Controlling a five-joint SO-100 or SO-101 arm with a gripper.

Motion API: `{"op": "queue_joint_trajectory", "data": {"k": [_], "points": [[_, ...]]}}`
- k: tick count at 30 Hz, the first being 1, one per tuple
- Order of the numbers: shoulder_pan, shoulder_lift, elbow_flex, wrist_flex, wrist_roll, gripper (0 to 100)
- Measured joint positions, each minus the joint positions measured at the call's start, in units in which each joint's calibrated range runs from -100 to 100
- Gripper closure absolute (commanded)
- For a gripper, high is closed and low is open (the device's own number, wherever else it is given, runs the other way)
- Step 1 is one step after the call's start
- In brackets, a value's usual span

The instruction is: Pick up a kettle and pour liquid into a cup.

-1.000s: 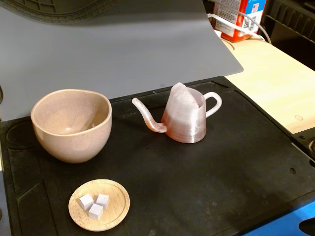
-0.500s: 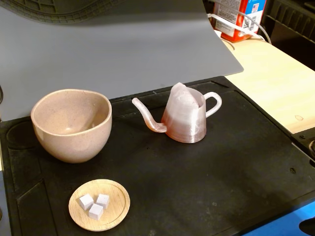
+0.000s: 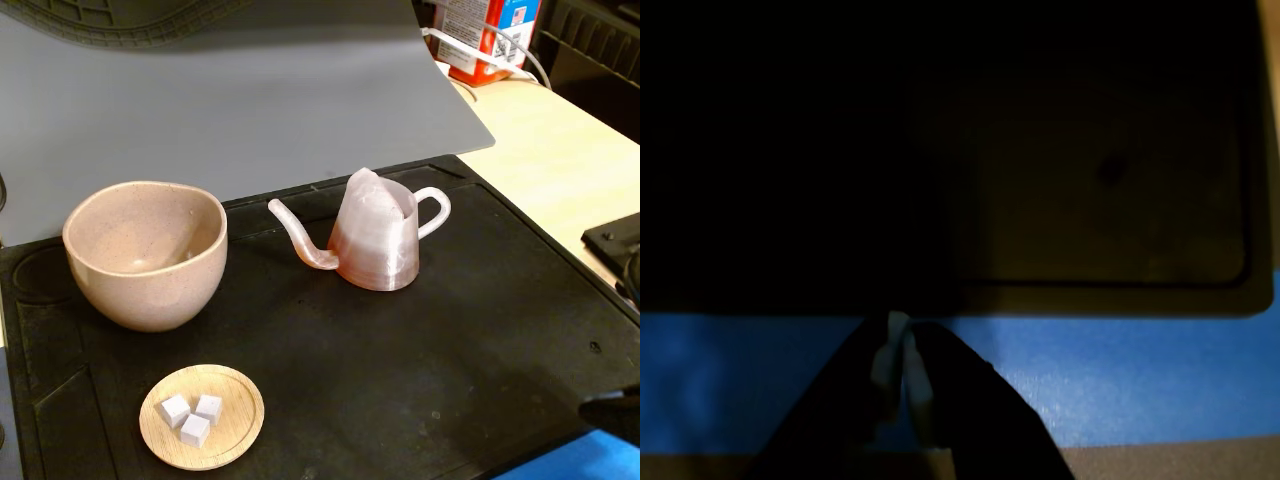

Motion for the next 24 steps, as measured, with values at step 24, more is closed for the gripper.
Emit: {"op": "queue_joint_trajectory", "data": {"k": [24], "points": [[0.23, 60.45, -7.59, -71.68, 9.22, 99]]}}
